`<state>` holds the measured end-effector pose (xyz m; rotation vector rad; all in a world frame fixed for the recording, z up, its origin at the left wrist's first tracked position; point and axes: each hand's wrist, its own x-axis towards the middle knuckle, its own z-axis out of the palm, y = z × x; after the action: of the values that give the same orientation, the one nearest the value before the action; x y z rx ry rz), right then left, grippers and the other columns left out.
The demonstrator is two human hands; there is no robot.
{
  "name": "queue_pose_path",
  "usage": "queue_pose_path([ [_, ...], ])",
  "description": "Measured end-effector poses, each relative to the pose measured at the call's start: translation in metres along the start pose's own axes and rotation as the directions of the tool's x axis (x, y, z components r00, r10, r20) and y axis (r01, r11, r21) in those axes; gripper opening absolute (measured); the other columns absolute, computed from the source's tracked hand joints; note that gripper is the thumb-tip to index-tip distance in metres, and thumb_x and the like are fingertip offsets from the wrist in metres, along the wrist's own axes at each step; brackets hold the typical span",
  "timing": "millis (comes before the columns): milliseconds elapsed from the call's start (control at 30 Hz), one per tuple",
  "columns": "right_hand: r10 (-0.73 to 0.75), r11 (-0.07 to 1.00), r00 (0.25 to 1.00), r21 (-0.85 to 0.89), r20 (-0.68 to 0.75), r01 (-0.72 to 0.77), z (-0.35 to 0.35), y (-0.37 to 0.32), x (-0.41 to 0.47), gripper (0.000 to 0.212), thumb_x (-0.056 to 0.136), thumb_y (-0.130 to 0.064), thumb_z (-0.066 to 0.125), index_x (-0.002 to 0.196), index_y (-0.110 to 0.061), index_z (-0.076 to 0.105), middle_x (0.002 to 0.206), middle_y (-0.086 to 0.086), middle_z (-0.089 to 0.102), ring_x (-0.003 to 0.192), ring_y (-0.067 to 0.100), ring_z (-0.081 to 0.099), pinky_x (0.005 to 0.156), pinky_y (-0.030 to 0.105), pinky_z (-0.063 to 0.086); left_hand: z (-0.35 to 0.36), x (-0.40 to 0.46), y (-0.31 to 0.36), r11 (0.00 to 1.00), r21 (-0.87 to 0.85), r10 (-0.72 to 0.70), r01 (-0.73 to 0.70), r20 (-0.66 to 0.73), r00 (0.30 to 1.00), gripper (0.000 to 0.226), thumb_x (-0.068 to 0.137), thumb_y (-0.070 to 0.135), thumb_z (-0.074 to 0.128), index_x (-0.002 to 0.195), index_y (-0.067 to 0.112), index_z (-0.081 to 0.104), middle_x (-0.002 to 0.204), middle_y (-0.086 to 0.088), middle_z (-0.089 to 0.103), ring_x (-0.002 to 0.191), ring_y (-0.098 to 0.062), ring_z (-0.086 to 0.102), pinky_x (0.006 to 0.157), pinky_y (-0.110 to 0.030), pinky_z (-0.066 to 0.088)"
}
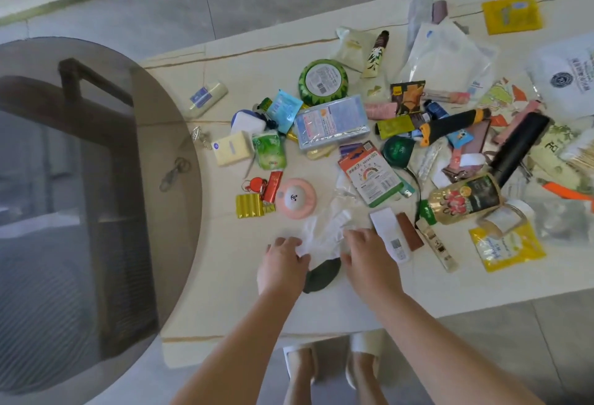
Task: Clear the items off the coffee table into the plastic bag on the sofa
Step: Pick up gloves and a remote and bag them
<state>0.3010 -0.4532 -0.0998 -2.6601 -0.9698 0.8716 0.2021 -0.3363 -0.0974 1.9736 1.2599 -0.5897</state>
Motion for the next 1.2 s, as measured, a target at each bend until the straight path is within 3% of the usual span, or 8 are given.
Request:
queue_pose_path([
  [133, 0.0, 1.0, 0.999, 0.029, -0.037, 0.001, 0.014, 0.008, 0.0, 0.031, 0.092, -0.024, 0.055, 0.123, -0.019, 0.053, 0.123, -0.001, 0.053, 0.111, 0.017, 0.051, 0.076, 0.022, 0.041, 0.02, 0.025, 0.014, 0.998, 0.065, 0.016, -0.013, -0.055, 0.998, 0.051, 0.092, 0.038, 0.054, 0.138, 0.022, 0.041, 0.136, 0.001, 0.048, 0.127, -0.021, 0.039, 0.102, -0.036, 0.04],
  [333, -0.066, 0.997, 0.978, -0.06, -0.196, 0.056, 0.017, 0.037, 0.002, 0.032, 0.074, -0.012, 0.072, 0.105, -0.012, 0.063, 0.105, 0.004, 0.064, 0.096, 0.026, 0.061, 0.073, 0.037, 0.054, 0.05, 0.044, 0.022, 0.974, 0.151, -0.151, 0.17, -0.126, 0.98, 0.053, 0.086, 0.045, 0.059, 0.129, 0.021, 0.041, 0.127, -0.003, 0.051, 0.123, -0.025, 0.041, 0.099, -0.035, 0.034],
  [467, 0.082, 0.98, 0.97, -0.157, -0.229, -0.12, 0.011, 0.063, 0.008, 0.054, 0.066, -0.019, 0.082, 0.114, -0.01, 0.058, 0.116, 0.012, 0.06, 0.105, 0.032, 0.057, 0.078, 0.041, 0.051, 0.048, 0.042, 0.021, 0.973, 0.156, -0.151, 0.171, -0.129, 0.98, 0.032, 0.09, 0.043, 0.052, 0.109, 0.017, 0.054, 0.115, -0.004, 0.055, 0.113, -0.026, 0.044, 0.094, -0.037, 0.035],
  [700, 0.31, 0.946, 0.946, -0.068, -0.1, -0.317, 0.004, 0.065, 0.009, 0.073, 0.079, -0.041, 0.07, 0.136, -0.012, 0.035, 0.13, 0.012, 0.045, 0.116, 0.028, 0.046, 0.086, 0.036, 0.047, 0.019, 0.013, -0.005, 0.984, -0.091, -0.161, 0.156, -0.051, 0.986, 0.021, 0.094, 0.034, 0.05, 0.091, 0.016, 0.039, 0.08, 0.0, 0.051, 0.079, -0.025, 0.054, 0.074, -0.032, 0.046],
  [800, 0.331, 0.938, 0.94, -0.081, -0.084, -0.338, 0.004, 0.058, 0.01, 0.071, 0.079, -0.041, 0.069, 0.133, -0.012, 0.034, 0.126, 0.012, 0.045, 0.114, 0.028, 0.047, 0.079, 0.034, 0.048, 0.011, 0.007, -0.015, 0.952, -0.222, -0.209, 0.209, 0.022, 0.978, 0.017, 0.094, 0.028, 0.052, 0.096, 0.011, 0.05, 0.088, -0.007, 0.058, 0.079, -0.025, 0.054, 0.064, -0.028, 0.045],
  [967, 0.315, 0.944, 0.945, -0.076, -0.086, -0.321, 0.003, 0.06, 0.014, 0.063, 0.082, -0.028, 0.067, 0.134, -0.01, 0.034, 0.122, 0.014, 0.048, 0.111, 0.029, 0.046, 0.073, 0.033, 0.045, 0.022, 0.006, -0.025, 0.941, -0.225, -0.218, 0.252, 0.165, 0.962, 0.028, 0.091, 0.023, 0.056, 0.113, 0.005, 0.056, 0.101, -0.011, 0.061, 0.093, -0.028, 0.058, 0.084, -0.036, 0.048],
  [1100, 0.317, 0.948, 0.944, 0.074, -0.088, -0.311, -0.002, 0.065, 0.01, 0.043, 0.084, -0.022, 0.053, 0.124, -0.009, 0.042, 0.106, 0.012, 0.054, 0.09, 0.025, 0.049, 0.059, 0.029, 0.035, 0.036, 0.006, -0.024, 0.97, -0.08, -0.218, 0.228, 0.12, 0.969, 0.033, 0.088, 0.025, 0.059, 0.115, 0.006, 0.051, 0.116, -0.012, 0.052, 0.102, -0.03, 0.054, 0.088, -0.036, 0.048],
  [1200, 0.392, 0.897, 0.918, 0.245, -0.051, -0.369, -0.008, 0.07, 0.003, 0.03, 0.092, -0.019, 0.042, 0.121, -0.01, 0.046, 0.11, 0.013, 0.059, 0.094, 0.03, 0.057, 0.061, 0.029, 0.034, 0.047, 0.004, -0.017, 0.987, 0.002, -0.164, 0.164, 0.04, 0.986, 0.051, 0.085, 0.027, 0.063, 0.127, 0.009, 0.04, 0.128, -0.011, 0.04, 0.119, -0.03, 0.042, 0.096, -0.04, 0.045],
])
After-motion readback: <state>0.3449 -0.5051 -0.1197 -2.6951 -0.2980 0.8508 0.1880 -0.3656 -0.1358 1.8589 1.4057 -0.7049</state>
